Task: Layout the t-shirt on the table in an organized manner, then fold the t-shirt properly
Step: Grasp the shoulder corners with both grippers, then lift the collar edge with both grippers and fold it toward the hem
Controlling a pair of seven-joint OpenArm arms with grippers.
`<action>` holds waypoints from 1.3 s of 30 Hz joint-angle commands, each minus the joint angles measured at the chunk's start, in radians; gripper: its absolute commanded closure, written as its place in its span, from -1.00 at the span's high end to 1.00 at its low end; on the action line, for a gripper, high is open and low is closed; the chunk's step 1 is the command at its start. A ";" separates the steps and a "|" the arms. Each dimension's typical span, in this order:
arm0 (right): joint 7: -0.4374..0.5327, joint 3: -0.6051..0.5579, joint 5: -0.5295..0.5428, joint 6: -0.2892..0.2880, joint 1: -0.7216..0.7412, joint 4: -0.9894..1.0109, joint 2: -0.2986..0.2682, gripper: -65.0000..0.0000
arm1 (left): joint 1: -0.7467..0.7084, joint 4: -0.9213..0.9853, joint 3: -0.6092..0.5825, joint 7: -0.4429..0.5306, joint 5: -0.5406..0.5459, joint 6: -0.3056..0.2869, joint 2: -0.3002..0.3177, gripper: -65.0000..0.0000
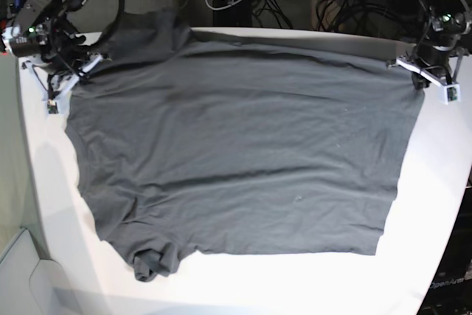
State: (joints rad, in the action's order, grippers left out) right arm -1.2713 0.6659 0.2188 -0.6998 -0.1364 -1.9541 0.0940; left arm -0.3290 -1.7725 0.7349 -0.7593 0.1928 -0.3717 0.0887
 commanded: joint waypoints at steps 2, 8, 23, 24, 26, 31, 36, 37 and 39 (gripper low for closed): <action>0.011 0.005 0.038 0.002 0.007 -0.023 -0.015 -1.00 | 0.001 -0.022 0.004 0.021 0.006 0.001 0.013 -0.99; 0.015 0.010 0.100 0.002 0.005 -0.026 -0.060 -1.00 | -0.023 -0.022 0.005 0.021 0.007 0.001 0.013 -0.99; 0.015 0.010 0.181 0.002 0.007 -0.031 -0.084 -1.00 | -0.035 -0.048 0.004 0.022 0.001 0.003 -0.020 -0.99; 0.017 0.008 0.181 0.002 0.008 -0.031 -0.084 -1.00 | -0.025 -0.048 0.004 0.022 0.004 0.003 -0.020 -0.99; 0.017 0.007 0.181 0.002 0.027 -0.031 -0.084 -1.00 | -0.006 -0.046 0.001 0.022 -0.002 0.003 -0.020 -0.99; 0.017 0.002 0.176 0.002 0.060 -0.029 -0.086 -1.00 | 0.035 -0.040 -0.001 0.021 -0.003 0.003 -0.020 -0.99; 0.017 0.002 0.173 0.002 0.102 -0.026 -0.087 -1.00 | 0.083 -0.039 -0.002 0.021 -0.005 0.012 -0.014 -0.99; 0.017 0.002 0.173 0.002 0.108 -0.026 -0.087 -1.00 | 0.090 -0.039 -0.002 0.021 -0.005 0.012 -0.013 -0.99; 0.014 0.001 0.173 0.002 0.125 -0.023 -0.101 -1.00 | 0.107 -0.037 -0.002 0.019 -0.005 0.013 -0.011 -0.99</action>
State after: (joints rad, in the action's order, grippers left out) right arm -1.2747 0.6662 0.3817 -0.7017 -0.0261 -1.9629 0.0101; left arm -0.2260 -1.7950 0.7300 -0.7589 0.1844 -0.3630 0.0666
